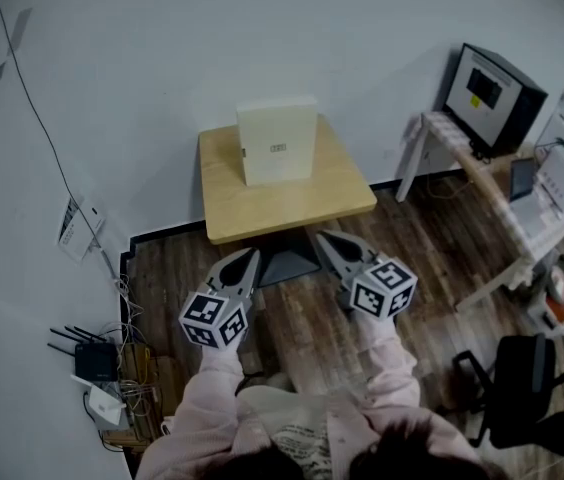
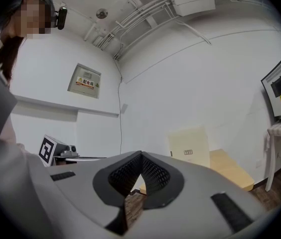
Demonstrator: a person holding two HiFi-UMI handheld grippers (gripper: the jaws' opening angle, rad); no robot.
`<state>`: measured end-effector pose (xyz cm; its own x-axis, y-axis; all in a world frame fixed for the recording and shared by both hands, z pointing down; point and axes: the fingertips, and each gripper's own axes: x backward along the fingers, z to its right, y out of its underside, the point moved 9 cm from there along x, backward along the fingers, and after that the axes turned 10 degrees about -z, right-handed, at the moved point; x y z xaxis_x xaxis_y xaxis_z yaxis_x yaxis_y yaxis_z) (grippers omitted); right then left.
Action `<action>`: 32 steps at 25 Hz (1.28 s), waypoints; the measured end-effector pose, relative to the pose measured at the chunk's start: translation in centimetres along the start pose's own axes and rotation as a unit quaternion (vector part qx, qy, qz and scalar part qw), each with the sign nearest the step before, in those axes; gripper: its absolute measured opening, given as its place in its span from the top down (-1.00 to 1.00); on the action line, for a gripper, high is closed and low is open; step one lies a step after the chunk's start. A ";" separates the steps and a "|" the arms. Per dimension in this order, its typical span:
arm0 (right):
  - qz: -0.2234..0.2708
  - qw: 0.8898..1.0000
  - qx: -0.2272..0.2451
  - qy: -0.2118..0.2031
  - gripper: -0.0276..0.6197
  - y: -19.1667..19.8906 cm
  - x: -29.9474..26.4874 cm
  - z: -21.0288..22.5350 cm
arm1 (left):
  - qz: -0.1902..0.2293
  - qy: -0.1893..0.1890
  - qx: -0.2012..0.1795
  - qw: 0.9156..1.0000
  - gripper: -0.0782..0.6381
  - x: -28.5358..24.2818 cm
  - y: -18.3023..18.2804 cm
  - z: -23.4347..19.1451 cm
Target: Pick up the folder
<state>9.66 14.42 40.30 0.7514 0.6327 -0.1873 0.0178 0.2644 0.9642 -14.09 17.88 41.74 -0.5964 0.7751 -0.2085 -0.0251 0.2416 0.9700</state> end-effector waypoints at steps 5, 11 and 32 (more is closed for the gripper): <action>-0.003 1.000 -0.004 -0.007 0.94 -0.2 -0.9 1.2 | -0.001 -0.006 0.006 1.000 0.80 -1.1 -0.2 -0.6; -0.008 1.000 -0.012 -0.007 0.94 0.0 -3.2 3.0 | -0.008 -0.007 0.007 1.000 0.80 -3.1 -0.5 -2.6; -0.015 0.999 -0.033 0.011 0.94 -2.2 -11.8 10.8 | -0.030 0.018 0.014 0.999 0.80 -12.7 -2.7 -11.5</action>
<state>7.85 -1.50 42.44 0.7370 0.6388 -0.2211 -0.0037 0.3309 0.9437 -15.70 0.68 43.24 -0.6229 0.7376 -0.2606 -0.0400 0.3027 0.9523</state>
